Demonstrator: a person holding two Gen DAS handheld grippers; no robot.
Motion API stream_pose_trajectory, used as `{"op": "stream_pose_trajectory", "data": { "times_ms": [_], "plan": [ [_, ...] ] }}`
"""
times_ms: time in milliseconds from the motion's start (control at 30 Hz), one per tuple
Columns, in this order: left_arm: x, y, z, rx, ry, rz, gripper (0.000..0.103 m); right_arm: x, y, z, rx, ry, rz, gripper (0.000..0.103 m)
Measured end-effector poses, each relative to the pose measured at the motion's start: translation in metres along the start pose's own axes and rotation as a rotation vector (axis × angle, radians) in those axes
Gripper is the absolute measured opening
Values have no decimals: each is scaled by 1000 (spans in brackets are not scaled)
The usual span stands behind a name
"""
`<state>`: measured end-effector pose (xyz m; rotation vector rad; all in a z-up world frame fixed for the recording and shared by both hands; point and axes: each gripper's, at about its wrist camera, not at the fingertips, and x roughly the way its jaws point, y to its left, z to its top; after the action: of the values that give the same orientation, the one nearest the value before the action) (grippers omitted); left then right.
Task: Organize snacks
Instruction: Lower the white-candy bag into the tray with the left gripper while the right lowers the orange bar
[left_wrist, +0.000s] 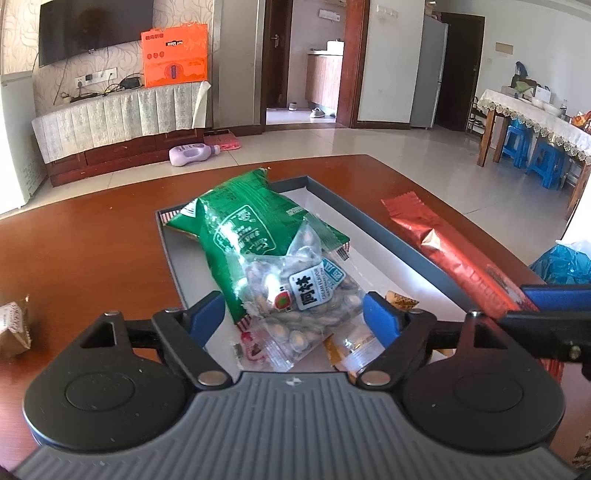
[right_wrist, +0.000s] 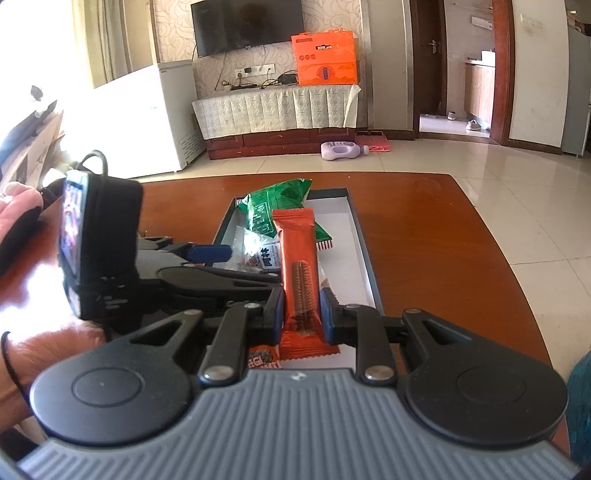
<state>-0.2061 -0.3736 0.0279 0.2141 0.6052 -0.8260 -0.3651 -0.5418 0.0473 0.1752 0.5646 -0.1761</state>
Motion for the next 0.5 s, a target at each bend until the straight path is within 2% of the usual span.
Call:
{"op": "stream_pose_trajectory", "data": {
  "times_ms": [100, 167, 500],
  "plan": [
    [-7, 5, 0, 12, -8, -1, 88, 1, -1, -1, 4, -1, 1, 24],
    [-13, 8, 0, 17, -16, -13, 93, 2, -1, -1, 6, 1, 3, 24],
    [-47, 8, -7, 106, -53, -56, 94, 9, -7, -2, 17, 17, -9, 24]
  ]
}}
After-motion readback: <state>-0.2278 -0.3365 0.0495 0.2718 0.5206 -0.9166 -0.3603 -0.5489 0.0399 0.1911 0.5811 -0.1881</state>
